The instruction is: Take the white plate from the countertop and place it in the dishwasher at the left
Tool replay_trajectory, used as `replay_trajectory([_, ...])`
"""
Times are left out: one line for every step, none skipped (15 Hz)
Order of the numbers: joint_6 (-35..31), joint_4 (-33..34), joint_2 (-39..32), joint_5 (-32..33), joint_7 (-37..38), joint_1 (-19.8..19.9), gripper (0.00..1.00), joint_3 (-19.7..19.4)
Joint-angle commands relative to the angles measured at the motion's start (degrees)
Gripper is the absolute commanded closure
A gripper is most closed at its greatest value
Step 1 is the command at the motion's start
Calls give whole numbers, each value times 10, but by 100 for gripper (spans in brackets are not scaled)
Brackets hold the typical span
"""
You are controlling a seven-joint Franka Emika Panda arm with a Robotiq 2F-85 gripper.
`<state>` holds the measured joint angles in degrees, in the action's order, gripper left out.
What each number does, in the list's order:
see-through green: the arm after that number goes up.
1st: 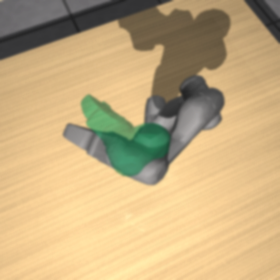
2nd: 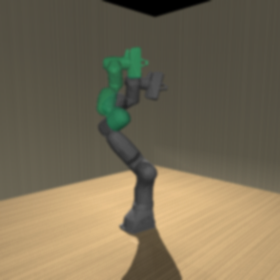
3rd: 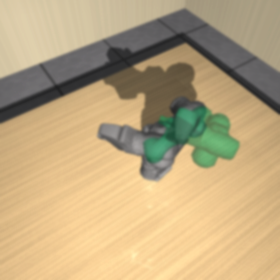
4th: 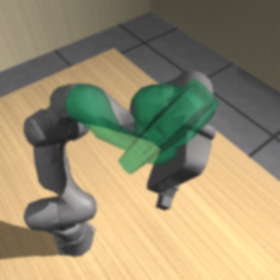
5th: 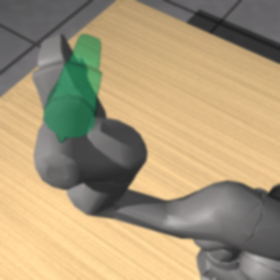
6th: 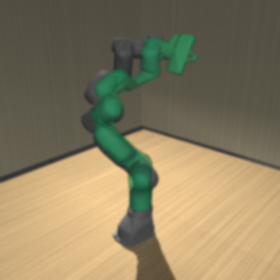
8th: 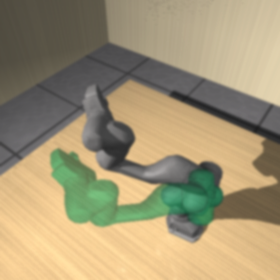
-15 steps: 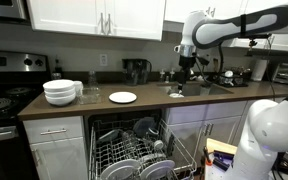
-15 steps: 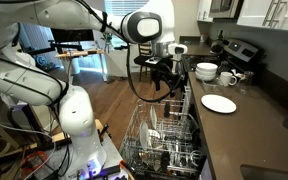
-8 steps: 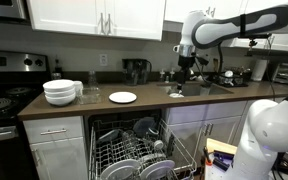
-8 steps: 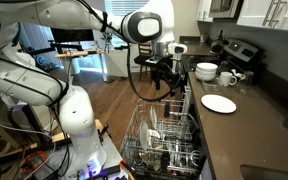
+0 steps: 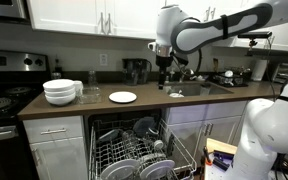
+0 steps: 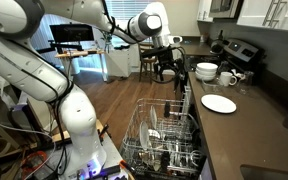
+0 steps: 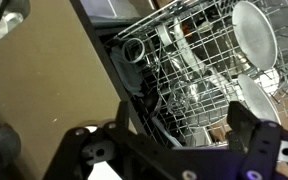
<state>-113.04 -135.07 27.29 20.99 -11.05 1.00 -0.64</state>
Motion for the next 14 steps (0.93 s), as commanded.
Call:
replay_trajectory([-18, 66, -99, 76, -14, -7, 0, 31])
replay_trajectory([-24, 79, -121, 102, -17, -7, 0, 36])
replay_trajectory([-30, 91, -140, 131, -18, -6, 0, 40])
replay_trajectory([-33, 107, -163, 163, -22, -4, 0, 41])
replay_trajectory([-36, 118, -179, 193, -25, -6, 0, 40])
replay_trajectory([-41, 136, -202, 214, -30, -6, 0, 33])
replay_trajectory([-45, 149, -219, 232, -33, -7, 0, 28])
replay_trajectory([-52, 164, -240, 242, -39, -7, 0, 23])
replay_trajectory([-56, 177, -256, 249, -43, -7, 0, 19])
replay_trajectory([-65, 191, -274, 251, -44, -8, 0, 15])
replay_trajectory([-75, 201, -288, 250, -45, -8, 0, 11])
replay_trajectory([-90, 212, -303, 245, -41, -8, 0, 9])
replay_trajectory([-104, 220, -315, 243, -36, -8, 0, 7])
replay_trajectory([-119, 227, -329, 241, -30, -9, 0, 7])
